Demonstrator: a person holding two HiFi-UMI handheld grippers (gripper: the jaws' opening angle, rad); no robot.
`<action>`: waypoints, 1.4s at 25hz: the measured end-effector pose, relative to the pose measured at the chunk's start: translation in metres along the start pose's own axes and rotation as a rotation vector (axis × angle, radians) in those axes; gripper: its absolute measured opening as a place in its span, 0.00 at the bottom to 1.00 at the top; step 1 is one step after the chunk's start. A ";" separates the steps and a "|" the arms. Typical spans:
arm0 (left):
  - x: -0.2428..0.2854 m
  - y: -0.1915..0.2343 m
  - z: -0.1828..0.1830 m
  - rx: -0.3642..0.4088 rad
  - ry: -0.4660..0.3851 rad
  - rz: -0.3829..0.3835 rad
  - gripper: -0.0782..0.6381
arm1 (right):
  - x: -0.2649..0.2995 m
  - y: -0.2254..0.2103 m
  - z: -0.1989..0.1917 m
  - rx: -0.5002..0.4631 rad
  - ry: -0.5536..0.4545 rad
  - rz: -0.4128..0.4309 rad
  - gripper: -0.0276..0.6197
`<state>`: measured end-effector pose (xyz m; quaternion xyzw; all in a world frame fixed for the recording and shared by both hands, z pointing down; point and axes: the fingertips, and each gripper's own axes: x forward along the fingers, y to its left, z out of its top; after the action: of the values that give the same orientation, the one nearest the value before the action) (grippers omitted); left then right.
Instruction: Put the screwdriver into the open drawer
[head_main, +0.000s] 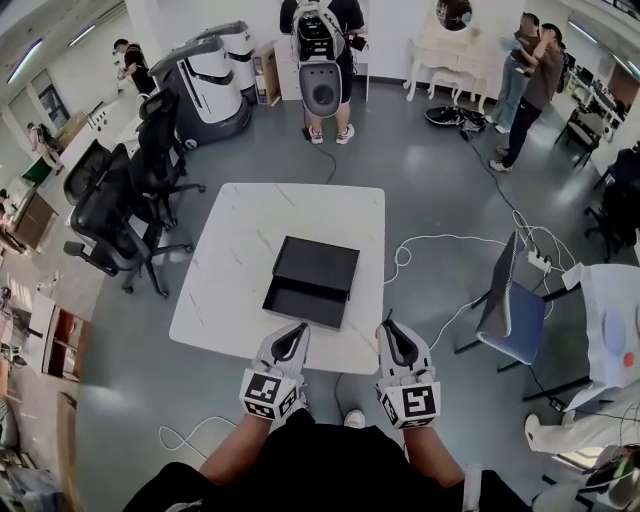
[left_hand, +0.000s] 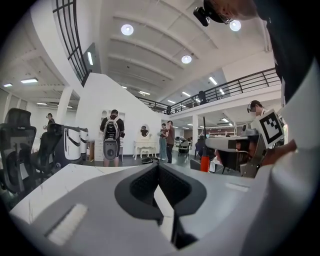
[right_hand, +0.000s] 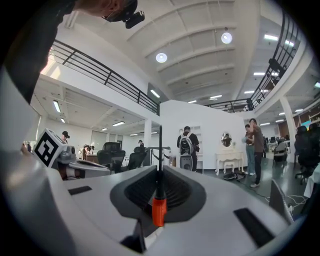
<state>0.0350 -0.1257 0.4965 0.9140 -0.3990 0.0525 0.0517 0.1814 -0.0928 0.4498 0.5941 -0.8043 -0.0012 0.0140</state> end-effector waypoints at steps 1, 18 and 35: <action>0.003 0.007 0.003 0.000 -0.004 -0.005 0.12 | 0.006 0.002 0.003 -0.009 0.000 -0.002 0.10; 0.001 0.119 -0.003 -0.024 0.004 -0.082 0.12 | 0.083 0.059 0.006 -0.046 0.034 -0.113 0.10; 0.020 0.143 -0.006 -0.043 0.025 -0.001 0.12 | 0.134 0.055 -0.039 -0.104 0.207 0.033 0.10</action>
<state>-0.0569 -0.2360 0.5130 0.9122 -0.3988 0.0554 0.0765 0.0906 -0.2044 0.4930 0.5762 -0.8070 0.0185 0.1280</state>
